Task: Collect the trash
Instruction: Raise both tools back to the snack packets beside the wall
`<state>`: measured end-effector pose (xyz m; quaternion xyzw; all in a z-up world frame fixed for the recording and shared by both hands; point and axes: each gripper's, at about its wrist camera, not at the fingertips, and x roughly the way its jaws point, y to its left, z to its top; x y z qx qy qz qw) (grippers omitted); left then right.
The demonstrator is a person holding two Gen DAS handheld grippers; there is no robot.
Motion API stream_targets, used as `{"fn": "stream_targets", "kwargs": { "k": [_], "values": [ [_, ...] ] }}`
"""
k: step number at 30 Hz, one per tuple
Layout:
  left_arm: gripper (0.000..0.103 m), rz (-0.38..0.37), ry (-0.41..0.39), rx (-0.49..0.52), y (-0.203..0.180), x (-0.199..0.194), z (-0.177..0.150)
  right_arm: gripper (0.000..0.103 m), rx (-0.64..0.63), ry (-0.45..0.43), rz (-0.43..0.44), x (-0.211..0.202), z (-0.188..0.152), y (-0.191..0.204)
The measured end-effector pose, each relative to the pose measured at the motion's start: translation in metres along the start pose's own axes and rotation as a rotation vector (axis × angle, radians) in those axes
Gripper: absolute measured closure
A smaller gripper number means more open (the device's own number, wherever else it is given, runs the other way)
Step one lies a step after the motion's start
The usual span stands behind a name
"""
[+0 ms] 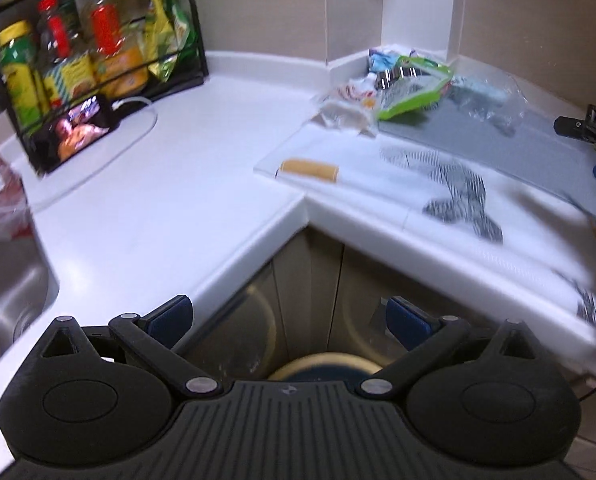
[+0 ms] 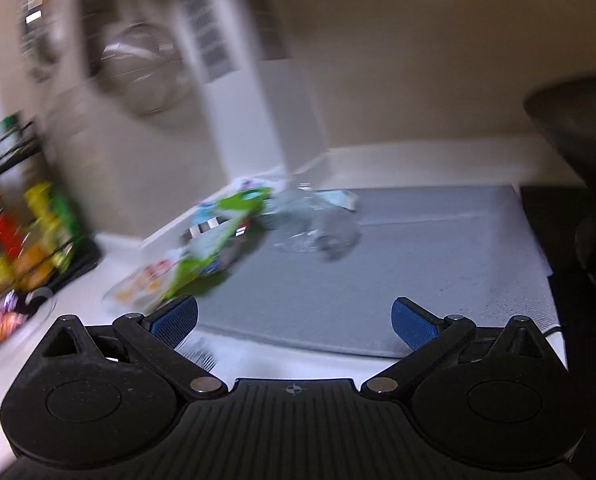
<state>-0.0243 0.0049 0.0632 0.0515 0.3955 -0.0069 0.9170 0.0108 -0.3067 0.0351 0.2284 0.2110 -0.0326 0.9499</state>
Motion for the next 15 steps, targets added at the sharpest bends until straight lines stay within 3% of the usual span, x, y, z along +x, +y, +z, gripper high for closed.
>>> {"fn": "stream_targets", "kwargs": {
  "k": [4,7,11,15],
  "values": [
    [0.000,0.005,-0.037,-0.031,0.000,0.019,0.040,0.000,0.122,0.059,0.071,0.036,0.007,0.002],
    [0.000,0.034,-0.074,-0.078,0.002,0.040,0.078,0.000,0.135,0.085,0.115,0.068,0.008,0.019],
    [0.000,0.017,-0.105,-0.134,-0.003,0.079,0.128,0.000,0.153,0.132,0.163,0.115,0.011,0.044],
    [0.000,0.007,-0.132,-0.205,-0.004,0.123,0.158,0.000,0.188,0.146,0.177,0.152,0.016,0.060]
  ]
}}
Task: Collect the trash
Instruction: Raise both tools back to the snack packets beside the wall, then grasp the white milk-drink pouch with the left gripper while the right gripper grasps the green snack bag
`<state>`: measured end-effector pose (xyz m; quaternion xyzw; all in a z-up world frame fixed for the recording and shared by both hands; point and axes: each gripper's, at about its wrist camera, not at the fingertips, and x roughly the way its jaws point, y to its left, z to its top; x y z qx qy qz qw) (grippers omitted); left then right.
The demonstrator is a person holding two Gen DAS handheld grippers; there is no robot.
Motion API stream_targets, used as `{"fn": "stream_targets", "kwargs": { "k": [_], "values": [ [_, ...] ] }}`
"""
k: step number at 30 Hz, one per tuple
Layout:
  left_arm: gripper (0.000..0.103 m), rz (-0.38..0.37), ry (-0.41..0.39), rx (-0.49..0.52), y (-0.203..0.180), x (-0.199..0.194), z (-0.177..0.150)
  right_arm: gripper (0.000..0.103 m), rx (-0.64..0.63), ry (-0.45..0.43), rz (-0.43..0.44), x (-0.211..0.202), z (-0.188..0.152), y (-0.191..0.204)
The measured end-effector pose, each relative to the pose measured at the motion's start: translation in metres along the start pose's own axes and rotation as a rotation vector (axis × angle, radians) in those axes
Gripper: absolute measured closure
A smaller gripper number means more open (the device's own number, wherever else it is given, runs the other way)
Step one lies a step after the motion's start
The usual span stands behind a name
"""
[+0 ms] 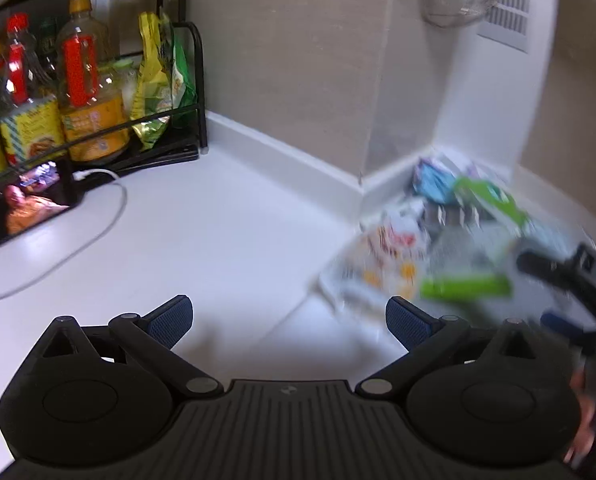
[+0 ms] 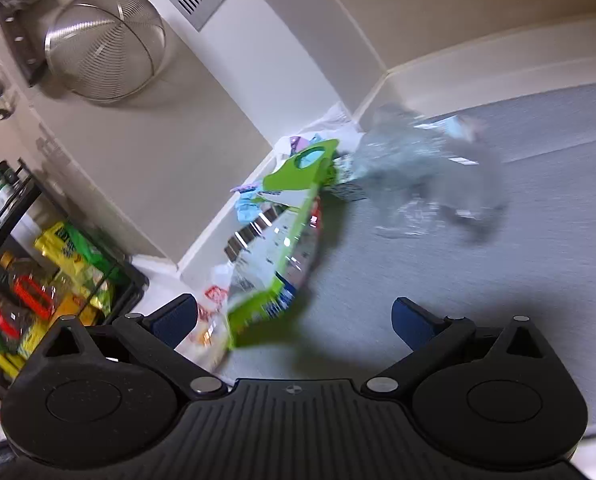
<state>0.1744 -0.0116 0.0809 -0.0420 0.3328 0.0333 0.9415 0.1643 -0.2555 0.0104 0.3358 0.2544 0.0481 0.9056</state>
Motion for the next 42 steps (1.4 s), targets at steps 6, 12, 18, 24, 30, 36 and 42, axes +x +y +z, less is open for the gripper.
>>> {"fn": "stream_targets", "kwargs": {
  "k": [6,12,18,24,30,36,42],
  "values": [
    [0.000,-0.036,0.059,-0.053,-0.001,0.058,0.004,0.000,-0.020,0.024,-0.001,0.038,-0.002,0.016],
    [0.000,-0.080,0.082,-0.052,-0.006,0.090,0.008,0.000,-0.042,0.008,-0.011,0.051,-0.008,0.020],
    [0.000,-0.114,0.078,-0.033,-0.013,0.104,0.006,0.000,-0.092,-0.025,0.005,0.052,-0.010,0.017],
    [0.000,-0.103,0.041,-0.010,-0.018,0.106,0.003,0.000,-0.122,-0.042,0.008,0.055,-0.011,0.016],
    [0.000,-0.102,0.025,-0.004,-0.018,0.105,0.001,0.000,-0.124,-0.044,0.011,0.056,-0.012,0.016],
    [0.000,-0.101,0.024,-0.002,-0.018,0.105,0.002,0.000,-0.138,-0.041,-0.002,0.058,-0.012,0.019],
    [0.000,-0.101,0.035,-0.006,-0.019,0.105,0.003,0.000,-0.171,-0.032,-0.031,0.061,-0.013,0.025]
  ]
}}
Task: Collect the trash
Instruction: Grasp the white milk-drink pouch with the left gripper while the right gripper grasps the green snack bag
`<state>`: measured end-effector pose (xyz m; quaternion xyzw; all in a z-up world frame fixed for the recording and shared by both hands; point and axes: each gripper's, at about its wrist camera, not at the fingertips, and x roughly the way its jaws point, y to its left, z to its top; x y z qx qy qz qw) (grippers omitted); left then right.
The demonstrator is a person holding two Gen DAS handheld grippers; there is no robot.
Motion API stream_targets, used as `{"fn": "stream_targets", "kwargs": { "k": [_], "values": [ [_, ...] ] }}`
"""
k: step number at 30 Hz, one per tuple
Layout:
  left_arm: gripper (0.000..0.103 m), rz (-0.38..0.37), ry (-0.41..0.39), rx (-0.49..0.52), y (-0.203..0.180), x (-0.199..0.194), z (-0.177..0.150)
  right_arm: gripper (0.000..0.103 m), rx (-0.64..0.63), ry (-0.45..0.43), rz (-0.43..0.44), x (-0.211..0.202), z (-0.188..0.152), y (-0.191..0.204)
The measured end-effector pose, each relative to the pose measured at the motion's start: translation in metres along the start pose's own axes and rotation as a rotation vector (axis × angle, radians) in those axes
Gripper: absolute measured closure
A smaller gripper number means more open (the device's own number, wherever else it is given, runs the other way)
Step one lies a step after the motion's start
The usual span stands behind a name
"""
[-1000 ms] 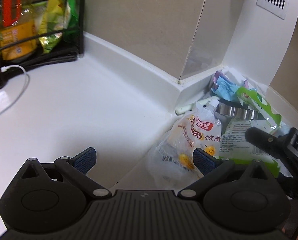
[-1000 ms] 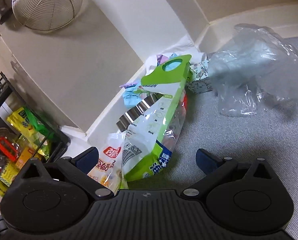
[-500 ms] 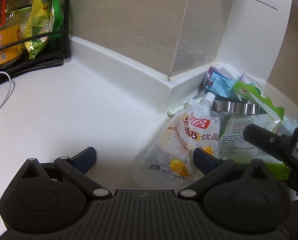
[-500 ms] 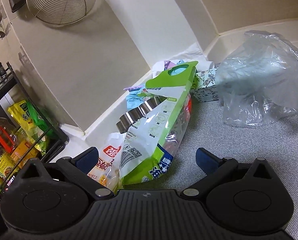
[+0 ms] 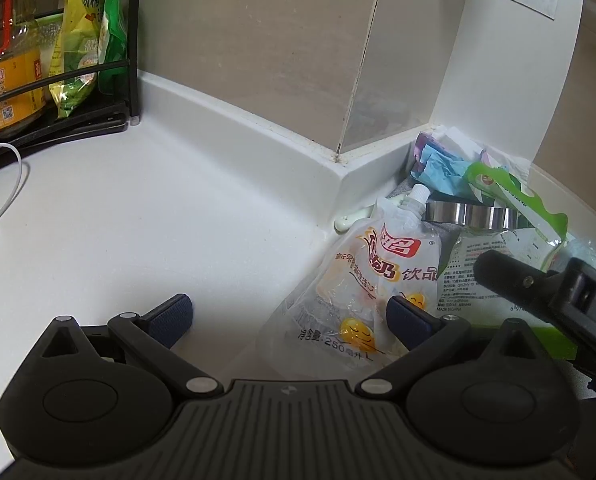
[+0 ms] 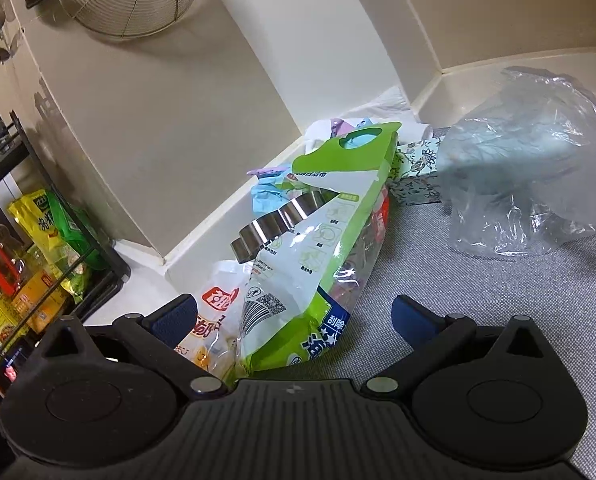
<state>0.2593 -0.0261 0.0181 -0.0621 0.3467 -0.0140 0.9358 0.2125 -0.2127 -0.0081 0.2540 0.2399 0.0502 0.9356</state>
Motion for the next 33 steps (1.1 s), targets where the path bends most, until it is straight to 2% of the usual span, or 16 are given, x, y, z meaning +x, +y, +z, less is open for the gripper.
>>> {"fn": "stream_targets", "kwargs": {
  "k": [8,9,10,11,12,13,14,15,18,22,25,33],
  "values": [
    [0.000,0.005,0.028,-0.007,0.001,-0.003,0.002,0.000,-0.008,-0.001,-0.009,0.000,-0.001,0.000],
    [0.007,0.010,0.033,-0.017,0.002,-0.007,0.003,0.013,-0.009,-0.009,-0.039,-0.002,-0.001,0.000],
    [0.013,0.008,0.023,-0.024,0.004,-0.013,0.003,0.055,-0.023,0.004,-0.079,-0.001,-0.001,0.000],
    [0.031,-0.007,0.014,-0.023,0.005,-0.019,0.003,0.068,-0.024,0.019,-0.083,0.000,0.000,-0.001],
    [0.040,-0.028,0.014,-0.017,0.006,-0.024,0.004,0.068,-0.009,0.016,-0.066,-0.001,0.000,-0.005],
    [0.055,-0.042,0.012,-0.011,0.007,-0.030,0.005,0.073,0.003,0.014,-0.064,-0.002,-0.001,-0.007],
    [0.063,-0.051,-0.001,-0.006,0.008,-0.035,0.006,0.075,0.012,0.007,-0.062,-0.004,0.000,-0.009],
    [0.071,-0.063,-0.010,0.001,0.009,-0.040,0.006,0.082,0.017,-0.002,-0.064,-0.006,0.000,-0.010],
    [0.076,-0.099,-0.019,0.009,0.012,-0.053,0.006,0.087,0.023,-0.049,-0.096,-0.015,0.001,-0.014],
    [0.077,-0.081,-0.041,0.031,0.013,-0.065,0.002,0.090,0.037,-0.124,-0.126,-0.026,0.003,-0.020],
    [0.079,-0.094,-0.041,0.023,0.016,-0.075,0.000,0.090,0.029,-0.176,-0.147,-0.034,0.004,-0.020],
    [0.082,-0.102,-0.079,0.006,0.023,-0.114,-0.009,0.090,-0.039,-0.326,-0.135,-0.055,0.005,-0.011]
  ]
}}
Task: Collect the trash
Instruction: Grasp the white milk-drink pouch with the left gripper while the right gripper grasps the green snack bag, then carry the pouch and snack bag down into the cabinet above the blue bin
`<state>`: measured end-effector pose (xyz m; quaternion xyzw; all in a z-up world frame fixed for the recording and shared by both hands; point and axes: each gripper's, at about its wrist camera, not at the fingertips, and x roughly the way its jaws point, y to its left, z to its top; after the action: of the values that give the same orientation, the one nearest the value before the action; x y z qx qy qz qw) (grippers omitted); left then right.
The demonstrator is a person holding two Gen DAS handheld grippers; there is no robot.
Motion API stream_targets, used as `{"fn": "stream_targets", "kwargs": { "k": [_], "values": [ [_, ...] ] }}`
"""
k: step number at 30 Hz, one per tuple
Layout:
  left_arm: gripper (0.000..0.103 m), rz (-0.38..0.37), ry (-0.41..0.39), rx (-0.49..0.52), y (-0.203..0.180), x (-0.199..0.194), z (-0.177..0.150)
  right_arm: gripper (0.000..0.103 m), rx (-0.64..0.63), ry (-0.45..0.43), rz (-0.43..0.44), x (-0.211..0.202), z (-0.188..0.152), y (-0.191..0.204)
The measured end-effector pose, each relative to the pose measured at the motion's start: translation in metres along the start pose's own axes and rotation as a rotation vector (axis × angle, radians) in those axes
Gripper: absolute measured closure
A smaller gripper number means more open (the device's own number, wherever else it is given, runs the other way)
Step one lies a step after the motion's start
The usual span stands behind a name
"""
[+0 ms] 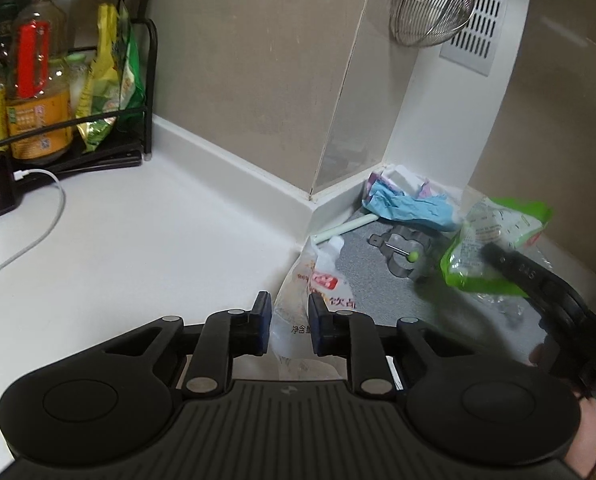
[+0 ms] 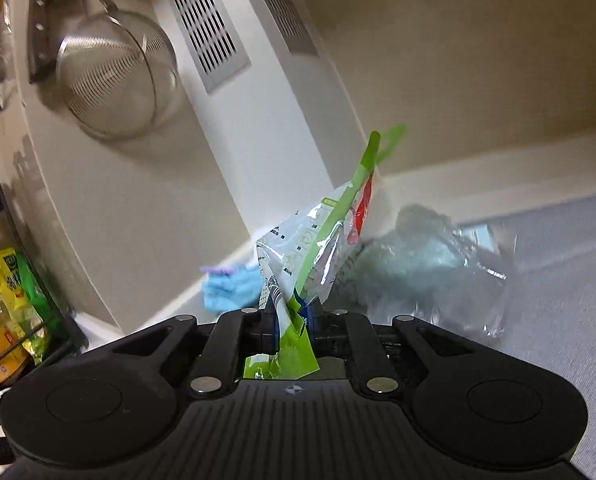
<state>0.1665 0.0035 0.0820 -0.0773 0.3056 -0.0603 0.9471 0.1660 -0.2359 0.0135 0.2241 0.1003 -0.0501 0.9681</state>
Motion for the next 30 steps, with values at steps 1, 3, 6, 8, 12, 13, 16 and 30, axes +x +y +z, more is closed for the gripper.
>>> {"fn": "stream_targets", "kwargs": {
  "k": [1,3,6,8,12,13,16,30],
  "values": [
    [0.082,0.003,-0.003,0.001,0.001,-0.005,-0.001,0.090,-0.002,-0.007,0.007,-0.001,0.001,0.000],
    [0.082,0.008,-0.003,0.003,0.002,-0.016,-0.004,0.090,-0.003,-0.013,0.012,-0.007,0.003,0.000],
    [0.082,0.013,-0.012,0.018,0.001,-0.033,-0.009,0.090,-0.002,0.011,0.010,-0.023,0.006,0.003],
    [0.083,0.012,-0.025,0.018,-0.001,-0.043,-0.012,0.090,-0.018,0.014,0.041,-0.042,0.006,0.007],
    [0.084,-0.009,-0.033,0.010,-0.006,-0.062,-0.019,0.090,-0.095,-0.007,0.101,-0.086,0.006,0.016],
    [0.085,-0.010,-0.038,0.012,-0.007,-0.067,-0.020,0.090,-0.106,-0.006,0.115,-0.096,0.005,0.017],
    [0.086,-0.018,-0.046,0.010,-0.009,-0.081,-0.024,0.090,-0.120,0.000,0.133,-0.121,0.008,0.017],
    [0.102,0.005,0.046,0.053,-0.025,-0.052,-0.044,0.090,-0.207,0.071,0.081,-0.160,-0.007,0.005]
  ]
}}
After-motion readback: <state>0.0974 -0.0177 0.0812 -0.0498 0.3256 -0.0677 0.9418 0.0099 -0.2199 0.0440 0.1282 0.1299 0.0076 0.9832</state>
